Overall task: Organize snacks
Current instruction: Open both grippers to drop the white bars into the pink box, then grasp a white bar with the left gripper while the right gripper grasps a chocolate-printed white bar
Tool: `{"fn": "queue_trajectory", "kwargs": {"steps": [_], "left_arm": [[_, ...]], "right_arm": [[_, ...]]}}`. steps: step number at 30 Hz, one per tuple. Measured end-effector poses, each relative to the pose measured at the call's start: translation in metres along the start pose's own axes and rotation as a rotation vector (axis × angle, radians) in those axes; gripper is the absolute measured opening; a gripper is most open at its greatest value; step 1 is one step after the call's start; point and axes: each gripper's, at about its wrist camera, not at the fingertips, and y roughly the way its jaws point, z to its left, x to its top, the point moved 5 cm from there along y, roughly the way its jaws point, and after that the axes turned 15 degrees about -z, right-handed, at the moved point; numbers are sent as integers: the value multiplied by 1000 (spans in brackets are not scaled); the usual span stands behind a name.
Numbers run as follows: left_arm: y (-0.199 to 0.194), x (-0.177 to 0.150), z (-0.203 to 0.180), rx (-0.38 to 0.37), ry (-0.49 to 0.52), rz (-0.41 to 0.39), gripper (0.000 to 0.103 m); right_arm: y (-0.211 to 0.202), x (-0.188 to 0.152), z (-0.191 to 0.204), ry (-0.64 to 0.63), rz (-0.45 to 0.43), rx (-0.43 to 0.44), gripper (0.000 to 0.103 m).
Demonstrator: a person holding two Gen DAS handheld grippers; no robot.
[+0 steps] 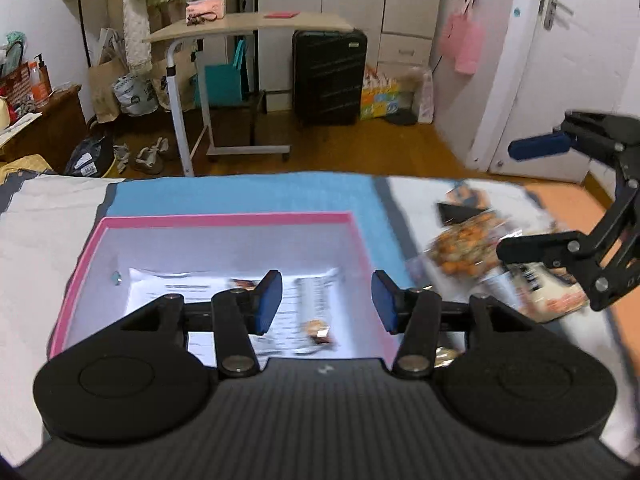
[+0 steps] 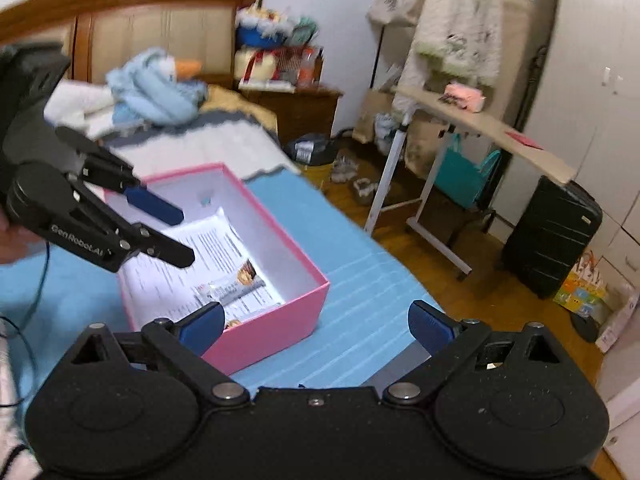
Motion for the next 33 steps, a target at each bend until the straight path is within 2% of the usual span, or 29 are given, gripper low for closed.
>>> {"fn": "queue_trajectory", "kwargs": {"steps": [4,8,10,12,15,18,21,24,27,30,33], "left_arm": [[-11,14,-40,-41,77,14,47],[-2,13,-74,-68,82,91,47],[8,6,-87,-80,60,140,46],[20,-1,-96,-105,7,180,48],[27,-14,-112,-141,10,197,48],[37,-25,-120,-113,49,175,46],[51,-38,-128,-118,32,180,46],[71,-51,-138,-108,63,204,46],[90,-57,-143,-96,68,196,46],[107,-65,-143,-84,29,222,45],[120,-76,-143,-118,-37,269,44]], "right_arm": [[-30,3,-10,53,-27,-21,100],[-49,-7,-16,65,-41,-81,100],[-55,-23,-23,83,-20,-190,100],[-64,-40,-29,193,-36,-292,100],[-67,-68,-30,304,-6,-278,100],[-60,-95,-31,304,29,-348,100],[-50,-120,-35,319,65,-399,98],[-34,-144,-35,352,111,-399,83],[-20,-164,-30,308,139,-398,73],[-8,-180,-22,257,159,-392,67],[4,-190,-13,225,174,-361,62]]}}
